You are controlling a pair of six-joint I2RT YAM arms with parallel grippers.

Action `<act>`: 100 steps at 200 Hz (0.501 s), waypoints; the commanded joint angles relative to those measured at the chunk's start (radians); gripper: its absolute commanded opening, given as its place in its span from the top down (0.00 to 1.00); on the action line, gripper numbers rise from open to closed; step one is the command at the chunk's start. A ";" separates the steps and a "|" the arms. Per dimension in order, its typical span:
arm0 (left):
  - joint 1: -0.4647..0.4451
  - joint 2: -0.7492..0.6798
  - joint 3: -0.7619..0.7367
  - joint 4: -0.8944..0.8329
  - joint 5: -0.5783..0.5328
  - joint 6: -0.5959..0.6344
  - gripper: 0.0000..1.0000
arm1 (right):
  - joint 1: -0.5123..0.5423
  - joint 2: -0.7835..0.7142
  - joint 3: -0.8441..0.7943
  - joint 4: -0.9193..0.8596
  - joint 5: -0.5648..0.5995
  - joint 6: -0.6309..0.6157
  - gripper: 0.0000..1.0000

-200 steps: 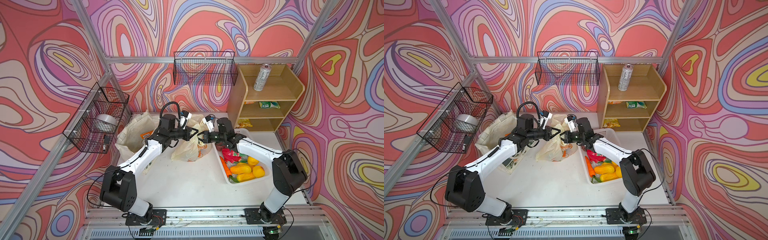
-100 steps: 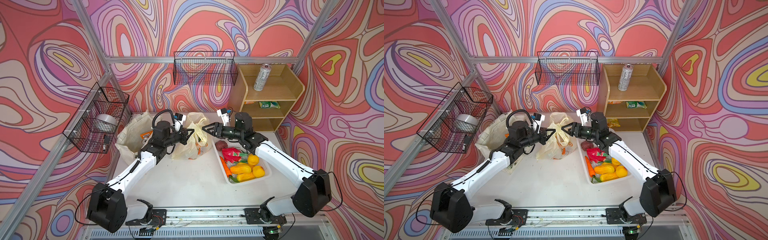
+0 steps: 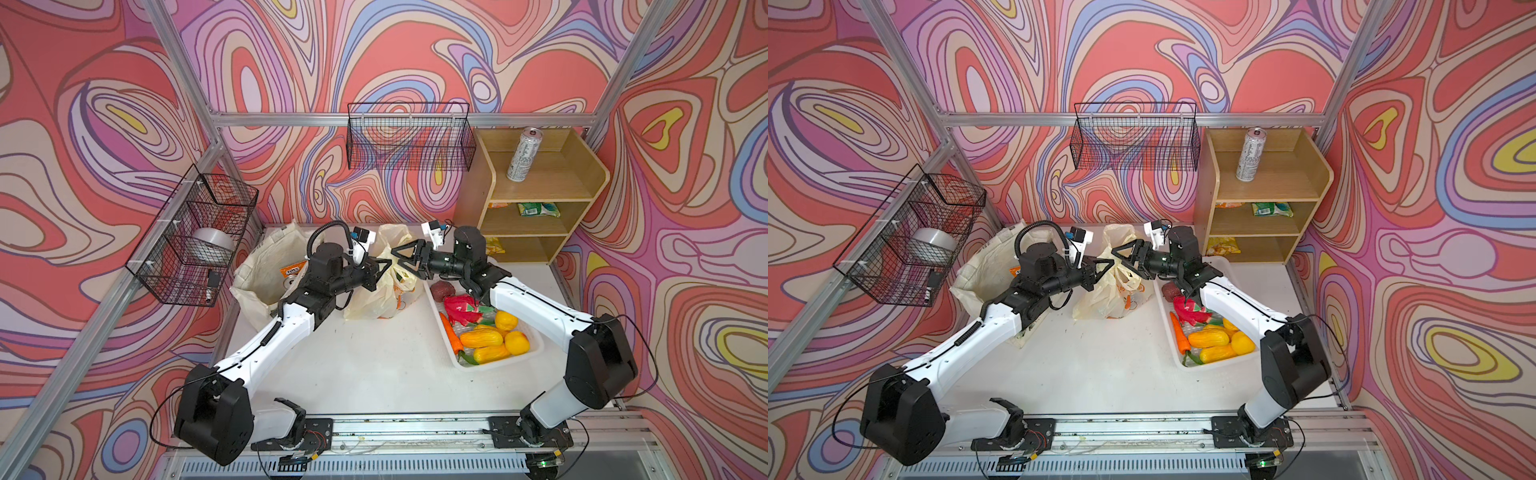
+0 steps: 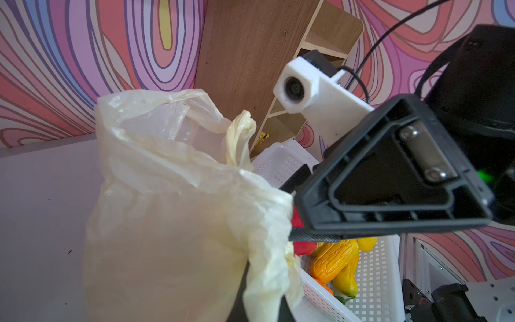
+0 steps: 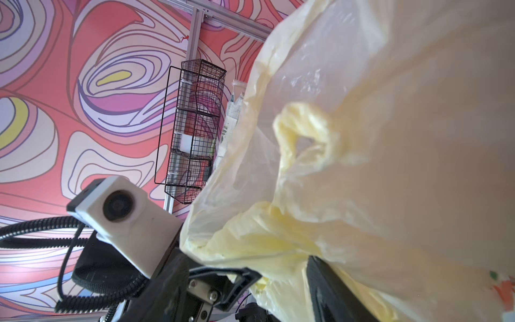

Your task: Place the mixed food into the grocery bags and tie them

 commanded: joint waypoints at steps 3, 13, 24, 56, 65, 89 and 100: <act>-0.015 -0.006 -0.006 0.032 0.030 0.020 1.00 | 0.001 0.041 -0.014 0.168 -0.024 0.125 0.30; -0.019 -0.005 -0.009 0.031 0.027 0.024 1.00 | 0.003 0.058 -0.014 0.205 -0.038 0.161 0.31; -0.019 -0.006 -0.012 0.031 0.025 0.026 1.00 | 0.004 0.061 -0.022 0.219 -0.041 0.175 0.31; -0.020 0.000 -0.001 0.016 0.041 0.038 1.00 | 0.007 0.068 -0.057 0.269 -0.042 0.231 0.30; -0.020 0.003 0.003 0.013 0.050 0.043 1.00 | 0.008 0.078 -0.068 0.322 -0.042 0.272 0.30; -0.022 0.012 0.010 -0.016 0.094 0.068 1.00 | 0.008 0.134 -0.053 0.461 -0.057 0.368 0.31; -0.022 0.018 0.014 -0.035 0.123 0.081 1.00 | 0.008 0.165 -0.043 0.548 -0.062 0.421 0.32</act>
